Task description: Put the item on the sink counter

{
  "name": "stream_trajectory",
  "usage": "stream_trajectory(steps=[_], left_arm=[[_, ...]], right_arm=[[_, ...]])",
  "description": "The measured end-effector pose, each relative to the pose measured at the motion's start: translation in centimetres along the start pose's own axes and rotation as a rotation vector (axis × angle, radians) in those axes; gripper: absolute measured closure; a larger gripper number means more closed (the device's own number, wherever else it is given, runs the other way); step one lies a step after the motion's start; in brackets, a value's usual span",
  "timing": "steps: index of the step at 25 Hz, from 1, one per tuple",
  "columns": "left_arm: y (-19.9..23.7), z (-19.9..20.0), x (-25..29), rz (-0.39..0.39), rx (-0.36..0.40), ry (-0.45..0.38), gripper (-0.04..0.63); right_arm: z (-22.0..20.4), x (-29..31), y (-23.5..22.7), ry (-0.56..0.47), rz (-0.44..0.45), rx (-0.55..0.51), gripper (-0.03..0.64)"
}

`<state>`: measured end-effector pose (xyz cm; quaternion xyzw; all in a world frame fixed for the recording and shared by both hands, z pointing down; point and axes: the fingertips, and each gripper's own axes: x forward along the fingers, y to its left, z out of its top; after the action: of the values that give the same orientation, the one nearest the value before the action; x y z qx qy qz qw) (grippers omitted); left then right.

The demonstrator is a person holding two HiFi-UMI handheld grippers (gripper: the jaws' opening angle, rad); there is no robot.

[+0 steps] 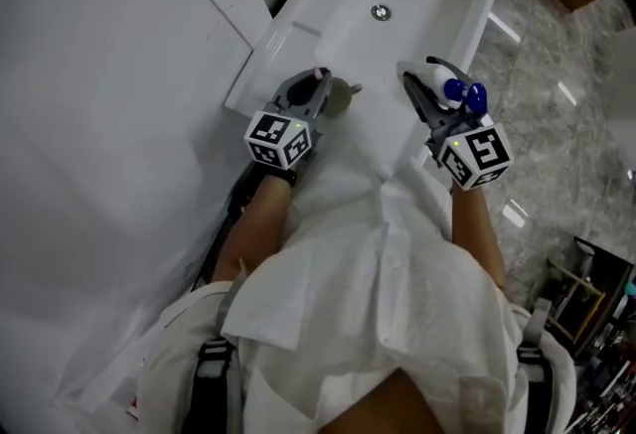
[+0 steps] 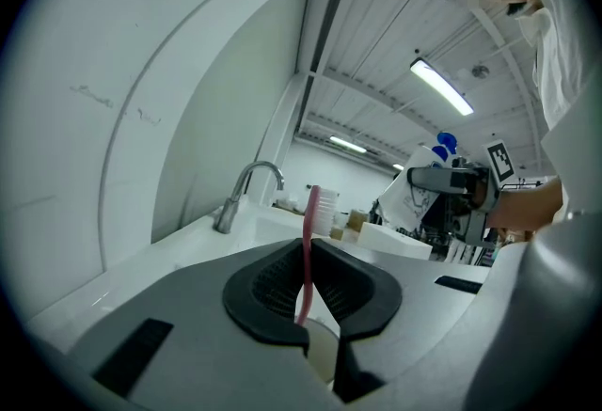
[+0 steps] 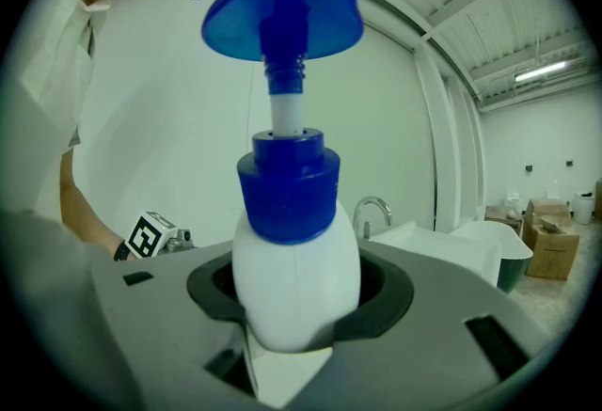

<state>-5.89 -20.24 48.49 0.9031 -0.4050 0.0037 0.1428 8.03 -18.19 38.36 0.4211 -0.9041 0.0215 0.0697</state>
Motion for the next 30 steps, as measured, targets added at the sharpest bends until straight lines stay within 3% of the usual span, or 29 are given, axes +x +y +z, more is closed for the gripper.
stream_trajectory(steps=[26, 30], left_arm=[[1.1, -4.1, 0.8, 0.024, 0.049, 0.160, 0.565], [1.1, -4.1, 0.7, 0.023, 0.047, 0.162, 0.526]], right_arm=[[0.4, 0.4, -0.2, -0.004, -0.007, 0.004, 0.419], [0.4, 0.4, -0.3, -0.003, -0.006, 0.003, 0.420]])
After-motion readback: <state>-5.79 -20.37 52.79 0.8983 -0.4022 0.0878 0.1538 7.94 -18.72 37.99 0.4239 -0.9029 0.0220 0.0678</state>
